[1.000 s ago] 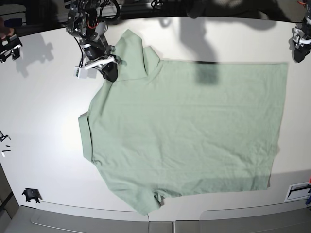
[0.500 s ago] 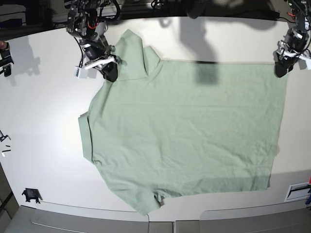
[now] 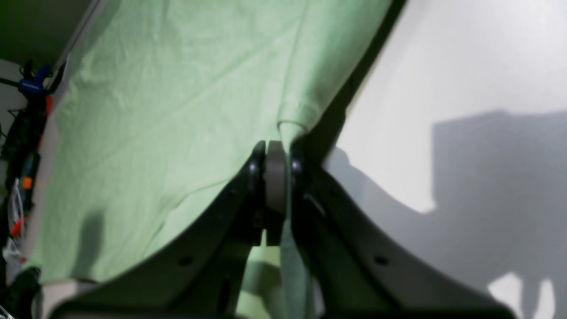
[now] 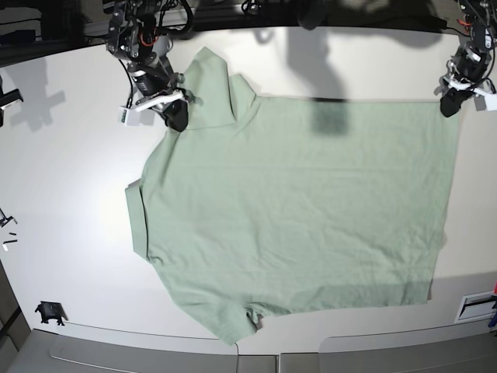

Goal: Fold the T-shirt properly
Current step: 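Move the left gripper to the opposite corner of the shirt and grasp, then lift the shirt edge with both grippers and pull it toward the robot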

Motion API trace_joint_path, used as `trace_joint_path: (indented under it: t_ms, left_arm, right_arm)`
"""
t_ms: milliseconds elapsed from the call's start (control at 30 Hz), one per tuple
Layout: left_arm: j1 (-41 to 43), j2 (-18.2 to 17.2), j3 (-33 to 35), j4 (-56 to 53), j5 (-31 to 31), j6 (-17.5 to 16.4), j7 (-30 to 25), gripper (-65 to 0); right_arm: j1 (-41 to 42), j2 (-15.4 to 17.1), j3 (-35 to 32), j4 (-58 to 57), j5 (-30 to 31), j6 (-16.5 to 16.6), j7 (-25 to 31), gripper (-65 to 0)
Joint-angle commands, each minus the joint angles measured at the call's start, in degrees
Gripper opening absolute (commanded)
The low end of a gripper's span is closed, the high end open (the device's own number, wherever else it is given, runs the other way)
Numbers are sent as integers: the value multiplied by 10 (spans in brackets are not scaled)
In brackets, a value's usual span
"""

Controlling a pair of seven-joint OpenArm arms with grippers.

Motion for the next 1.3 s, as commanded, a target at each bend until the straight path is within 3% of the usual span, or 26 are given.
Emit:
trace_joint_path:
  t_ms: [0, 67, 200, 567, 700, 1000, 1133, 1267]
  left_arm:
    - [3, -11, -3, 5, 1, 0, 4, -650]
    - [13, -14, -8, 7, 0, -3, 3, -650]
    - [52, -29, -15, 23, -17, -54, 3, -650]
    - [191, -31, -96, 147, -77, -54, 38, -650]
    - [243, -29, -128, 196, -84, -54, 64, -650]
    - [321, -10, -204, 252, -187, -59, 135, -650]
    - [323, -10, -217, 257, -214, -59, 131, -650]
    - [268, -10, -215, 258, -209, -59, 128, -650]
  right_arm:
    - [0, 1, -1, 6, 10, 5, -20, -650]
    - [-1, 7, 1, 6, 11, 14, -53, -650]
    - [-21, 26, 20, 11, 24, 52, -92, -650]
    - [-161, 38, 114, 153, 90, 71, -103, -650]
    - [-214, 38, 119, 209, 93, 75, -108, -650]
    - [-316, 38, 119, 313, 139, 75, -153, -650]
    - [-329, 38, 119, 347, 138, 75, -147, -650]
    - [-281, 38, 114, 349, 129, 75, -131, -650]
